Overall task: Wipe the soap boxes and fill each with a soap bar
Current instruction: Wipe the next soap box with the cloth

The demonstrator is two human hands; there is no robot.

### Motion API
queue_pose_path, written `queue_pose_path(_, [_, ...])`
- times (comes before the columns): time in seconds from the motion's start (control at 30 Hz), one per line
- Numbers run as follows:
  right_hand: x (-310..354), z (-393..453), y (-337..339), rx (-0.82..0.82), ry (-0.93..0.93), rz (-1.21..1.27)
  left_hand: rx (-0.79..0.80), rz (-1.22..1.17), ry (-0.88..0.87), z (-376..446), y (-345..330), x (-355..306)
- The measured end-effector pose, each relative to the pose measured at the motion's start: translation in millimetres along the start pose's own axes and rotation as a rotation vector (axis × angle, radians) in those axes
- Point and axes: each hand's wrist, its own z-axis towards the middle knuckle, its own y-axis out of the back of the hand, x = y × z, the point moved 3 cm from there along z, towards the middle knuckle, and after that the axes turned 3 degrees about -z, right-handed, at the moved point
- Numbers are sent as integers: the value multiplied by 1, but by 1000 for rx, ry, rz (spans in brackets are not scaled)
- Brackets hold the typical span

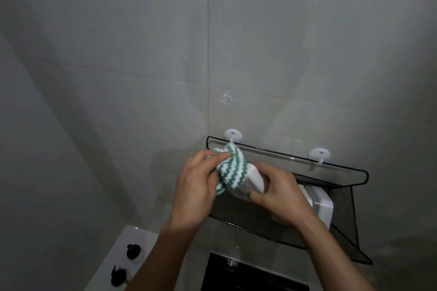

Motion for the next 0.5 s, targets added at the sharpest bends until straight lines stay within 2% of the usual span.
queue_pose_path(0.1, [3,-10,12,-45,21,51,114,-24,-81,-1,-22,-19])
queue_pose_path(0.2, [-3,-18,23,-92,-3,61,181,-35,-79,-4,-39,-29])
queue_pose_path(0.4, [-8,-30,38,-138,-28,104,136,-79,-233,8,-47,-37])
queue_pose_path(0.5, [-13,-34,48,-173,-55,144,136,-130,-219,15,-44,-32])
